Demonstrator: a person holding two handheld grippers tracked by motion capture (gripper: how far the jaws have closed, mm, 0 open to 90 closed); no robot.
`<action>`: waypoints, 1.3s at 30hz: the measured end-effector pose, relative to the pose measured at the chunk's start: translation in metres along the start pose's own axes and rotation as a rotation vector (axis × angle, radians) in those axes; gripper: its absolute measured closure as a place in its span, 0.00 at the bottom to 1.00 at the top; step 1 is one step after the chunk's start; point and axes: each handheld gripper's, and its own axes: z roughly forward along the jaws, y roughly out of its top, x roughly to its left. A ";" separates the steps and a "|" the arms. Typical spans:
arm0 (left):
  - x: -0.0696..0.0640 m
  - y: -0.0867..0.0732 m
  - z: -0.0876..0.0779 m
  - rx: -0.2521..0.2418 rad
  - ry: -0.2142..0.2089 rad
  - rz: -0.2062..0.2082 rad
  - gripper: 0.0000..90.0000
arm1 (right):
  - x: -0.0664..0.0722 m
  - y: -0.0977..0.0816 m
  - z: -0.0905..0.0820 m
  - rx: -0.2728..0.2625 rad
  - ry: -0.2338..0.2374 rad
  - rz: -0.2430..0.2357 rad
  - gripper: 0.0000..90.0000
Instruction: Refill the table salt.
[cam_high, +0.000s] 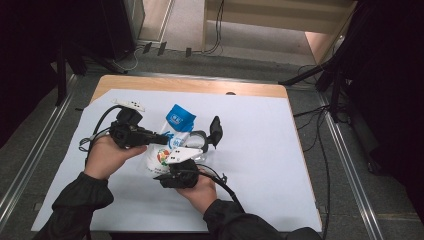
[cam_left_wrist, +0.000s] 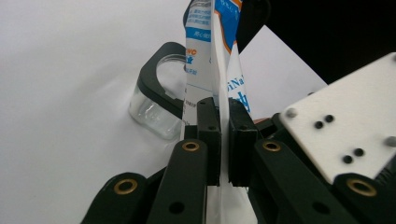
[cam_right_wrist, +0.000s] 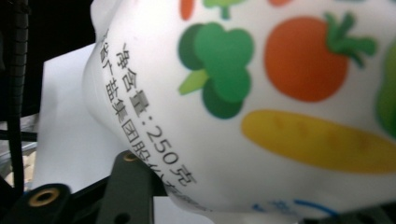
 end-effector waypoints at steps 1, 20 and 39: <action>0.001 0.000 0.001 0.001 -0.005 -0.009 0.98 | 0.001 0.000 -0.001 0.000 -0.016 0.001 0.60; 0.002 0.005 0.016 0.007 -0.077 -0.018 0.88 | -0.005 -0.005 -0.008 -0.009 0.039 0.088 0.65; 0.006 0.006 0.021 0.043 -0.010 -0.057 0.98 | -0.004 -0.009 -0.006 0.000 0.027 0.102 0.60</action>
